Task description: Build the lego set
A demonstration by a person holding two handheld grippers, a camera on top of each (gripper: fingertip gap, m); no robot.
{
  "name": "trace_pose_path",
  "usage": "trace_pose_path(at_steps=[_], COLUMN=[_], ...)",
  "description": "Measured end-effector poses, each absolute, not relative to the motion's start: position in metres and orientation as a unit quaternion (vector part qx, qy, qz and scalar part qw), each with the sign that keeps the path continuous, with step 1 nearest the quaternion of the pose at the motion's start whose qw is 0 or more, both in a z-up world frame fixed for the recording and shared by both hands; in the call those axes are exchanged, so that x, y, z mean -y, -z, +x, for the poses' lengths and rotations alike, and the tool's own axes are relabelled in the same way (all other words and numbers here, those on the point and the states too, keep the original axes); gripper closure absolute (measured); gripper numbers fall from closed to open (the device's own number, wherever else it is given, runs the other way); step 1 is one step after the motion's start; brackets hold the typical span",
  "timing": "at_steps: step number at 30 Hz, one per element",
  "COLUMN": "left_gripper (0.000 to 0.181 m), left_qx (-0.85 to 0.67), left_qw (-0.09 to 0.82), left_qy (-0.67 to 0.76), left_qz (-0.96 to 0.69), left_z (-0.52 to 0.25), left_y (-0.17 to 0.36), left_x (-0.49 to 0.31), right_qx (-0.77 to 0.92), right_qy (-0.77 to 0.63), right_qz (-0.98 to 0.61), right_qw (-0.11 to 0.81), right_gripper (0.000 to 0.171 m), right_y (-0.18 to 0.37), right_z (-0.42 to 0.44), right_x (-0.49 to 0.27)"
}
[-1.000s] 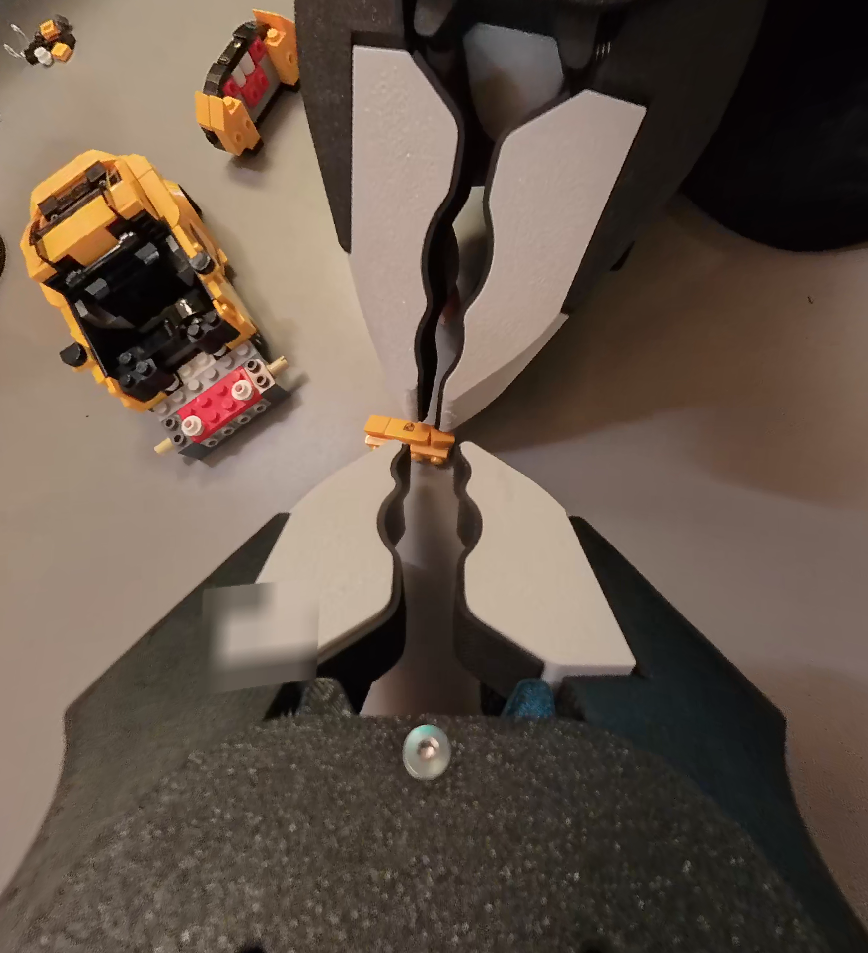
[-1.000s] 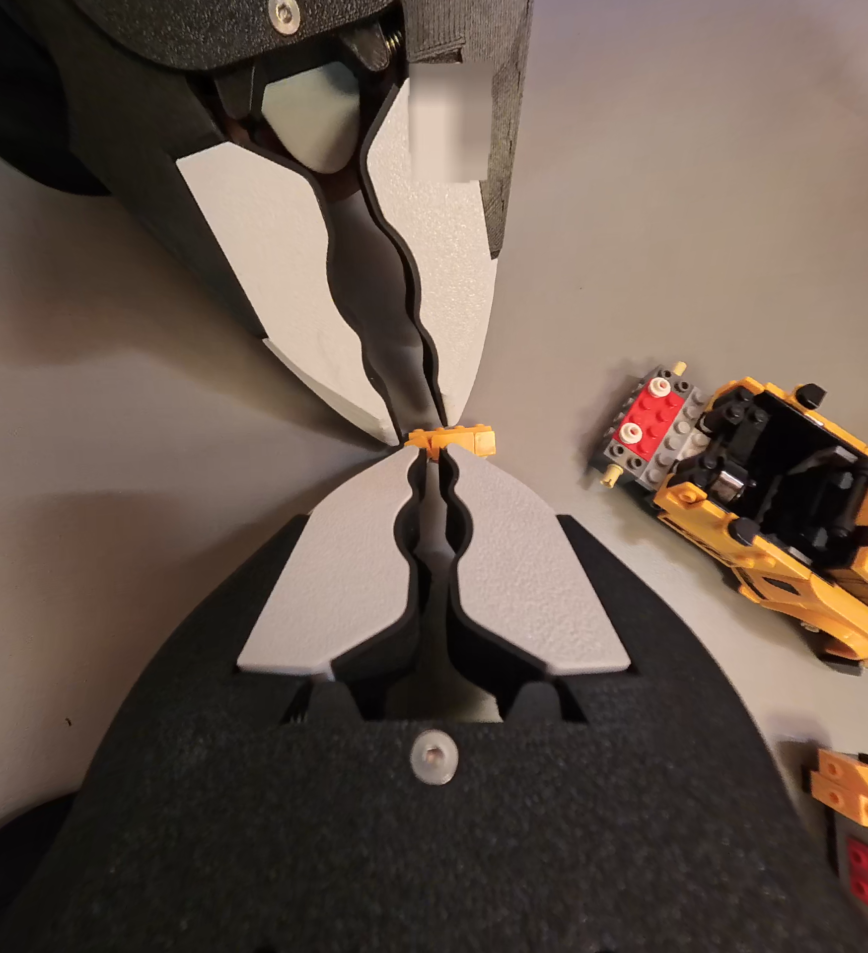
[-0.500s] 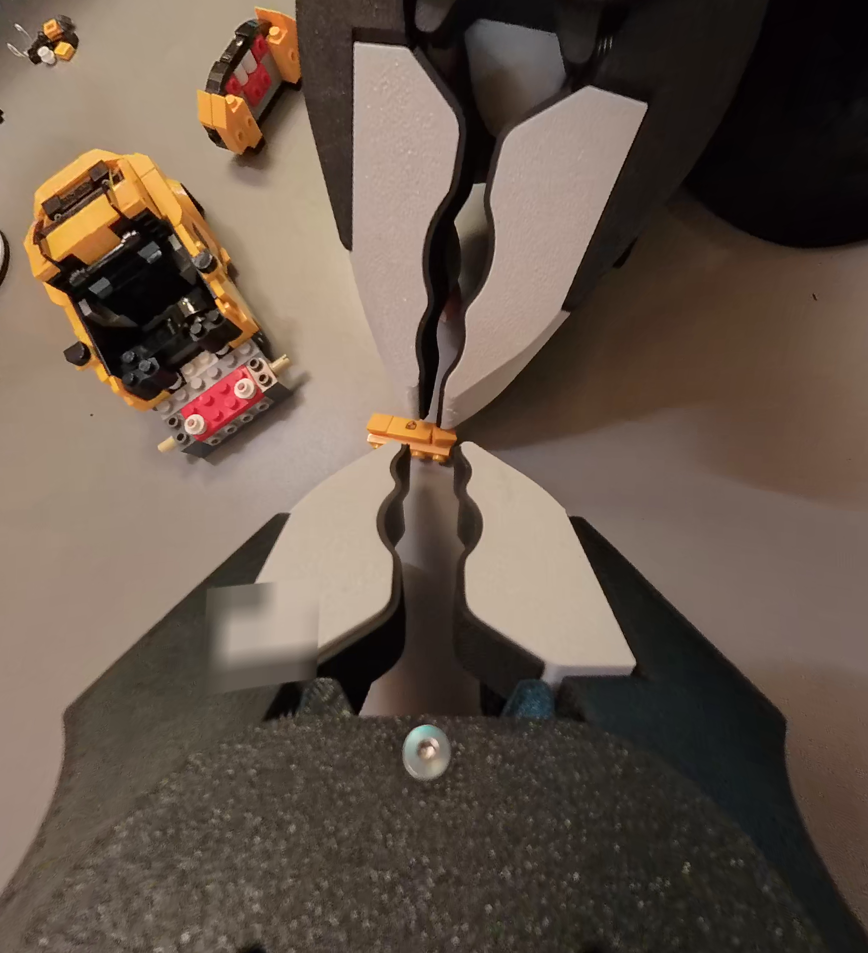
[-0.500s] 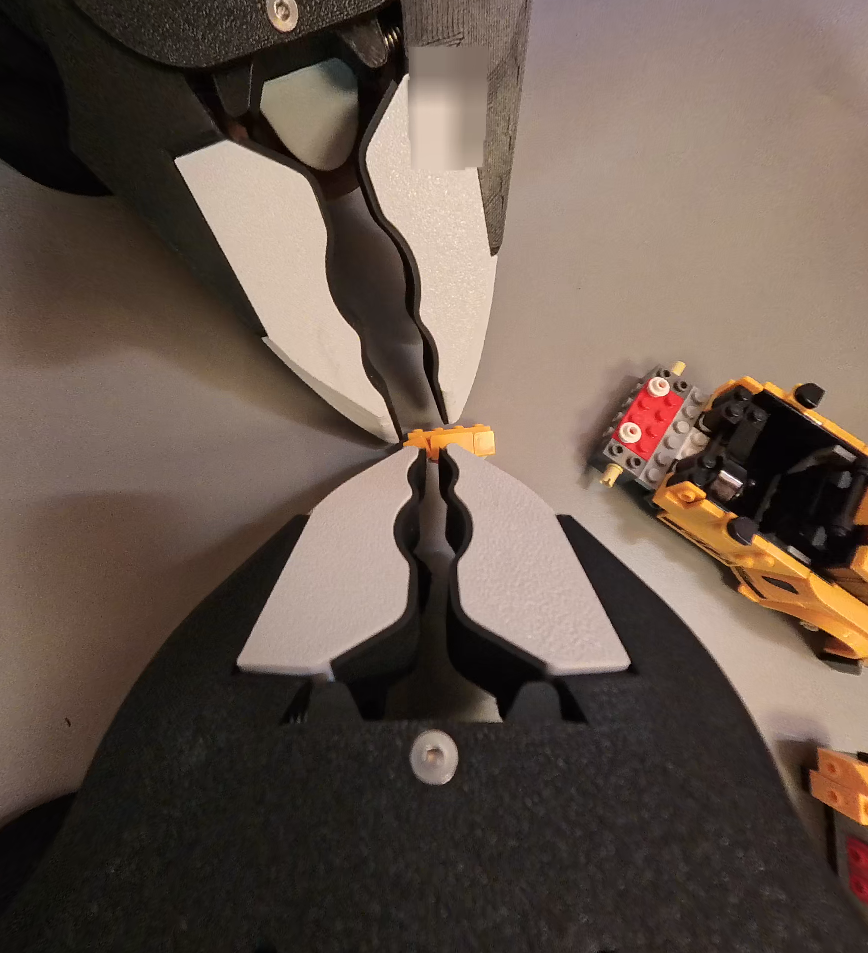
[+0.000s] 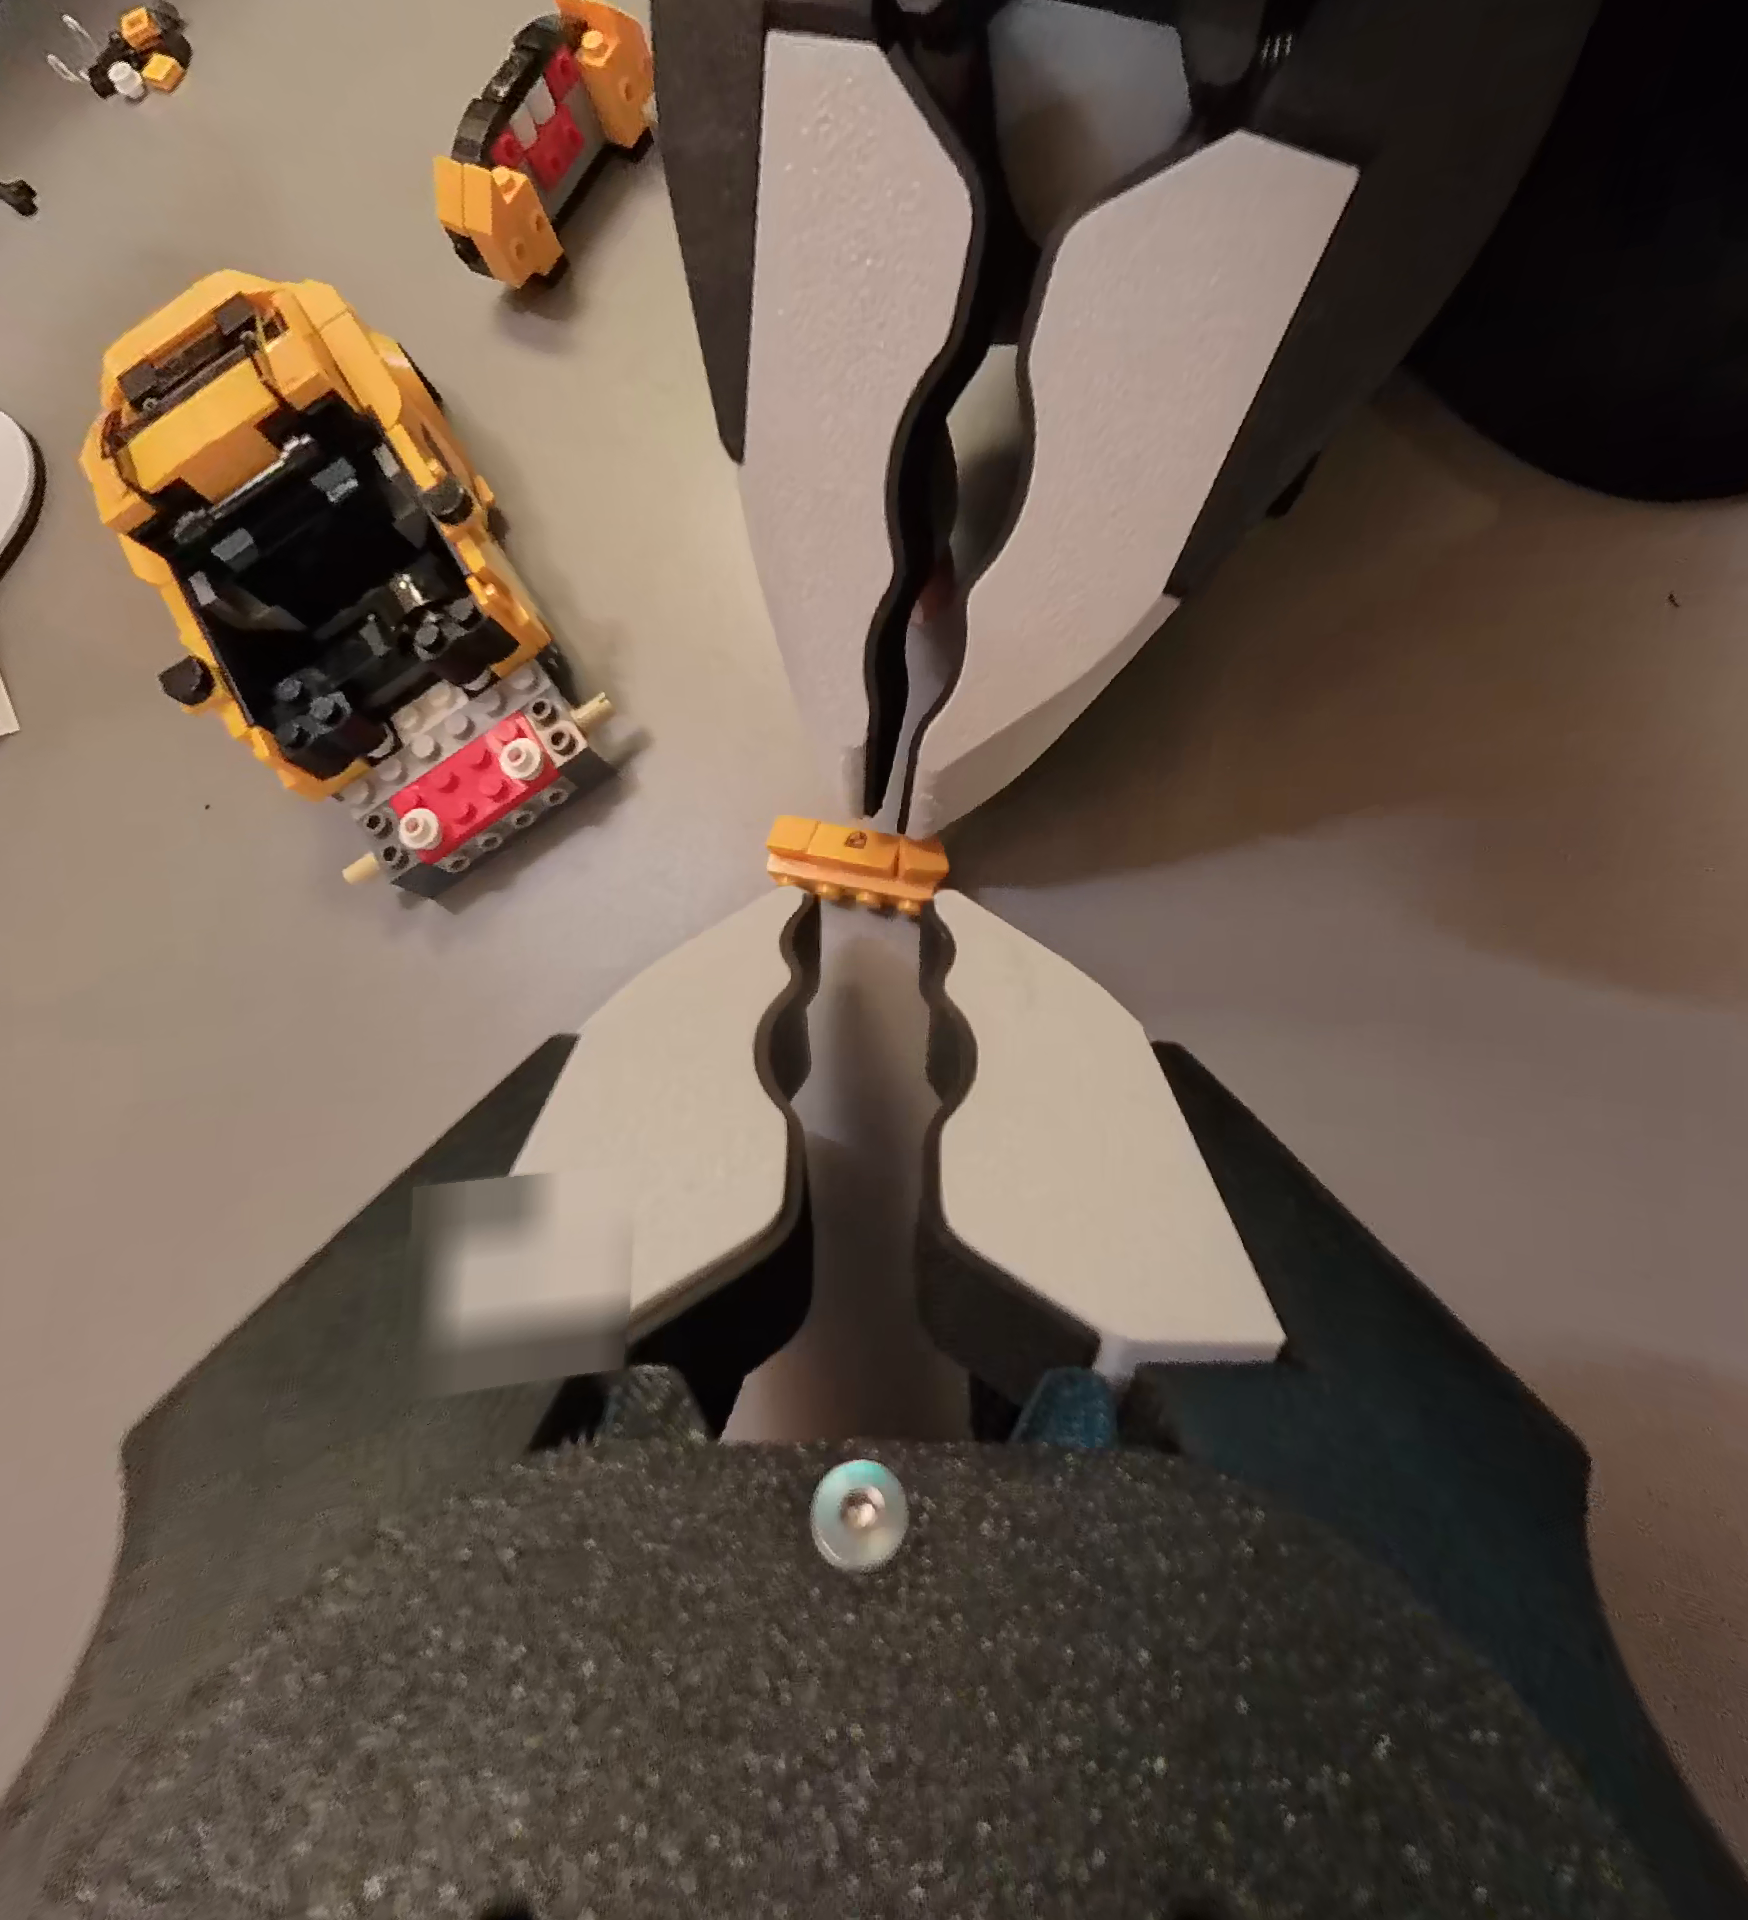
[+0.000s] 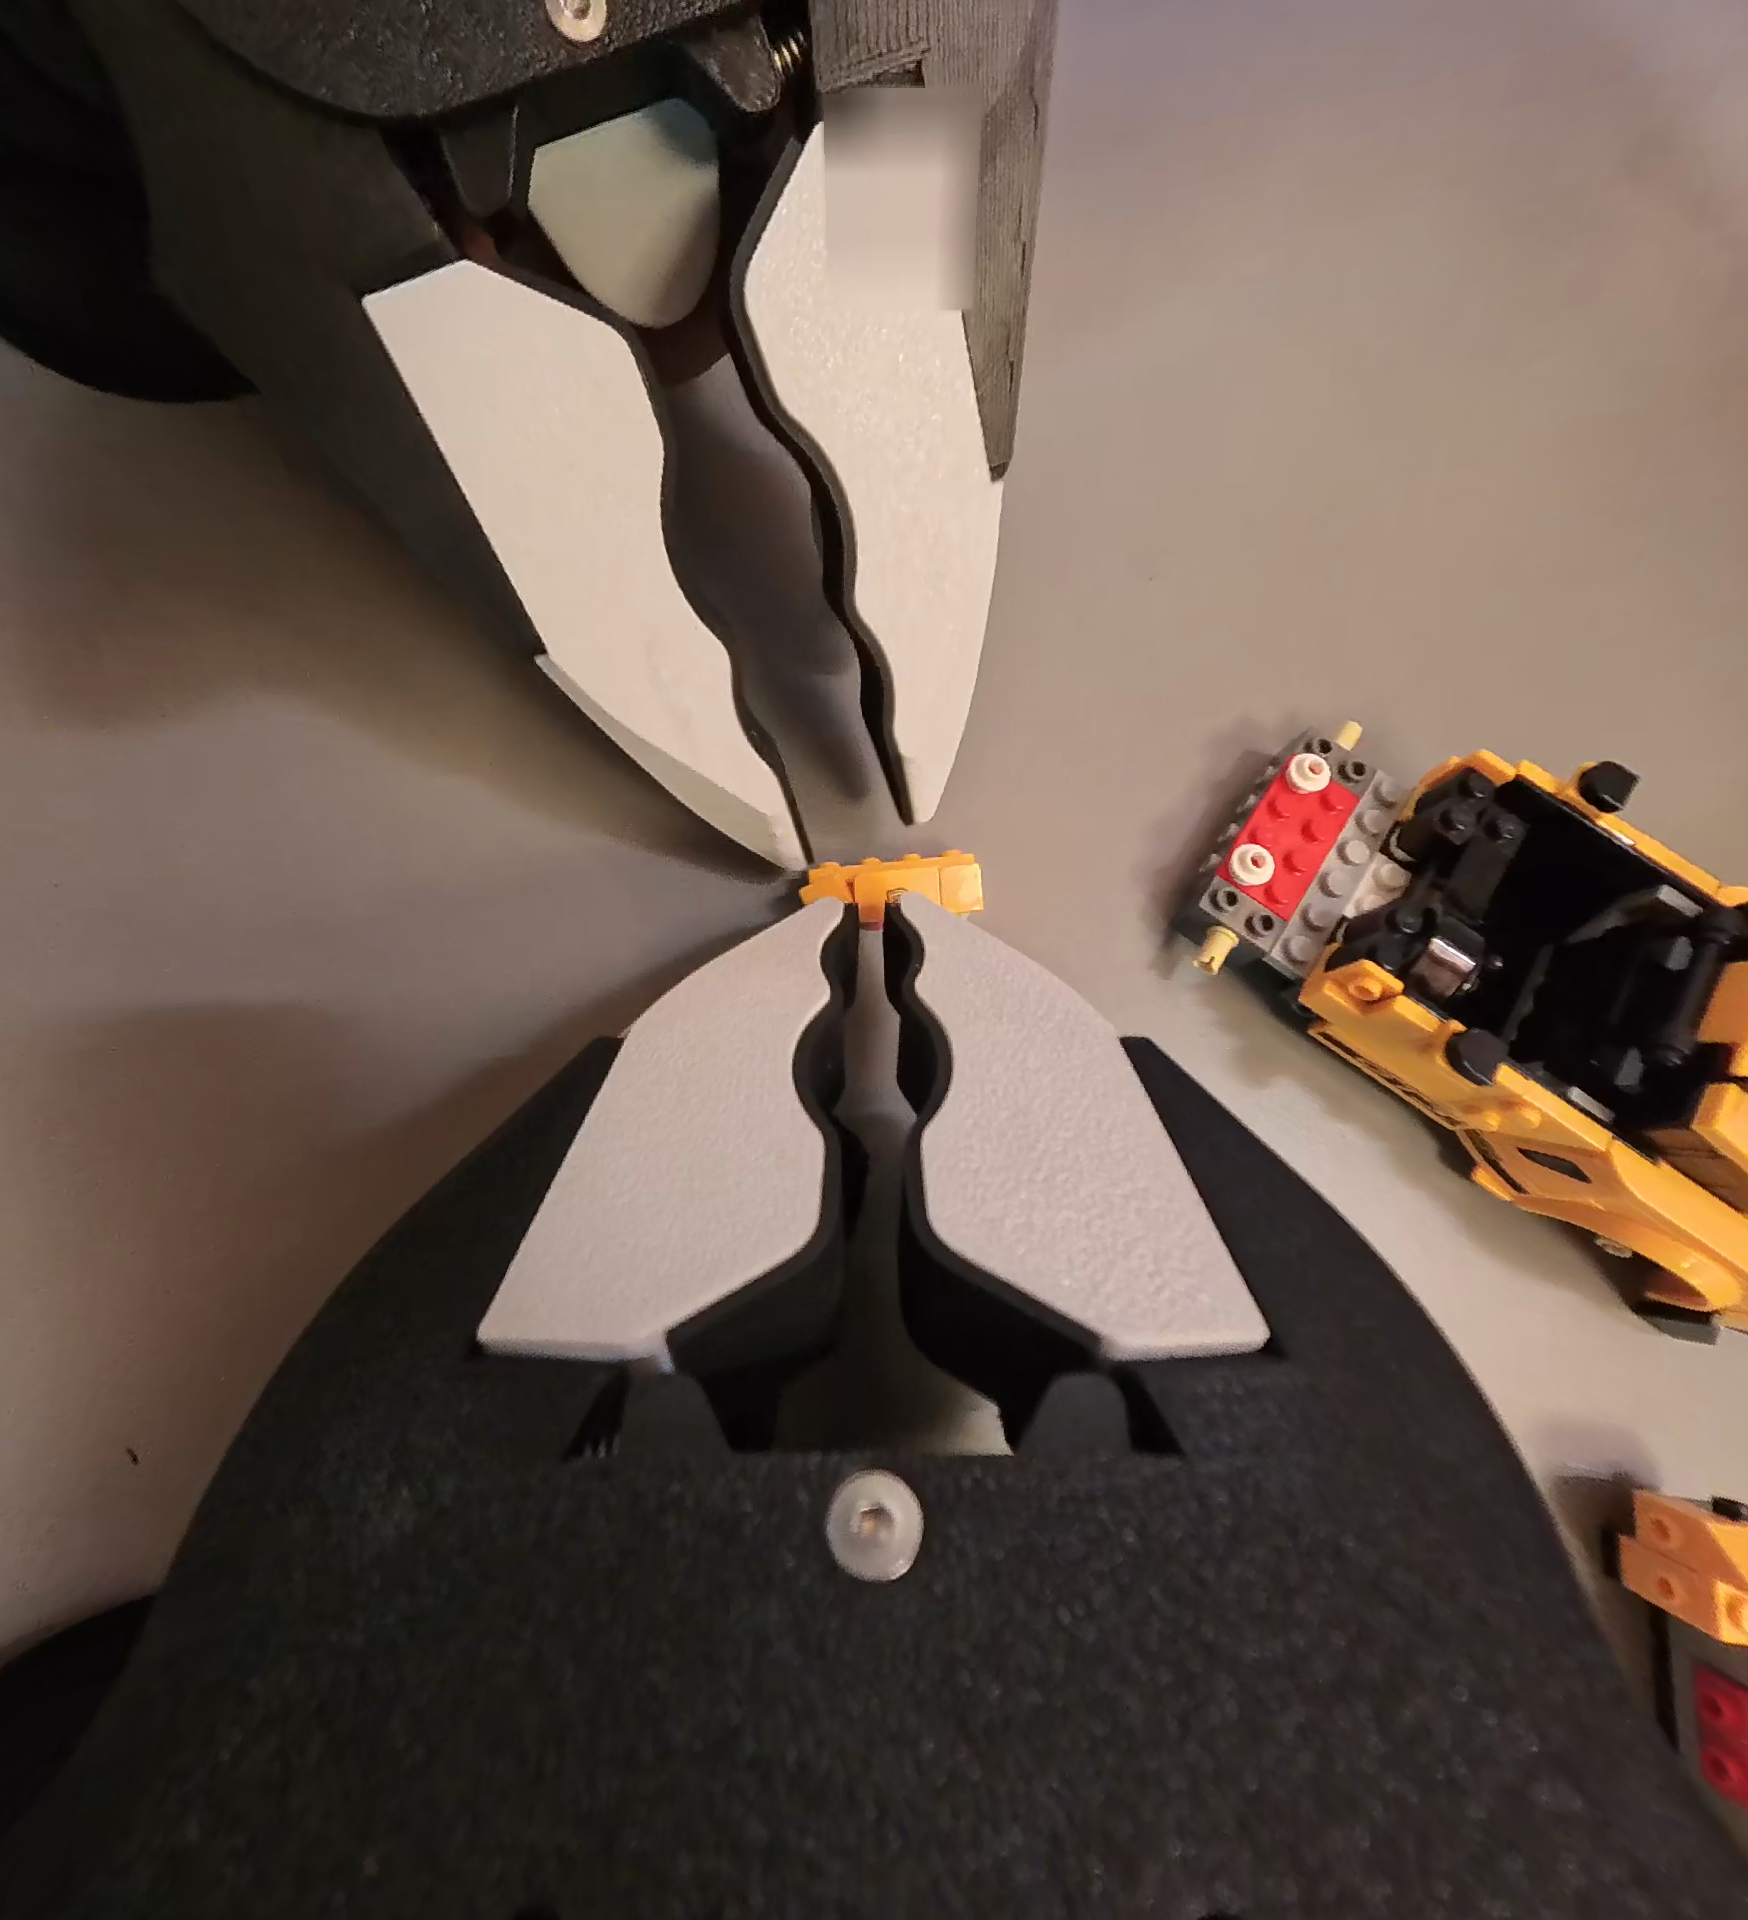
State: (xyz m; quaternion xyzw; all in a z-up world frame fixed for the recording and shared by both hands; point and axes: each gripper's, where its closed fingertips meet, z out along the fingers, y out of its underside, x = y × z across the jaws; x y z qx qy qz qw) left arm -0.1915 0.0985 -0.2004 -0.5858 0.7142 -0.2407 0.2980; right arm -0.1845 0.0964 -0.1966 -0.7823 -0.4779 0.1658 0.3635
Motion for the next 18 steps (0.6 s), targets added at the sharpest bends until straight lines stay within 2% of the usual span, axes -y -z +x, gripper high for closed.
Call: trace_pose_path(at_steps=[18], left_gripper=[0.148], left_qx=[-0.708], left_qw=[0.290], left_qy=[0.255], left_qz=[-0.591], left_z=[-0.1924], left_y=[0.2065], left_x=[-0.1019], right_qx=[0.473], right_qy=[-0.164], right_qz=[-0.784], right_qw=[0.366], right_gripper=[0.166], right_y=[0.1939], right_z=[-0.1800], right_x=[-0.0976])
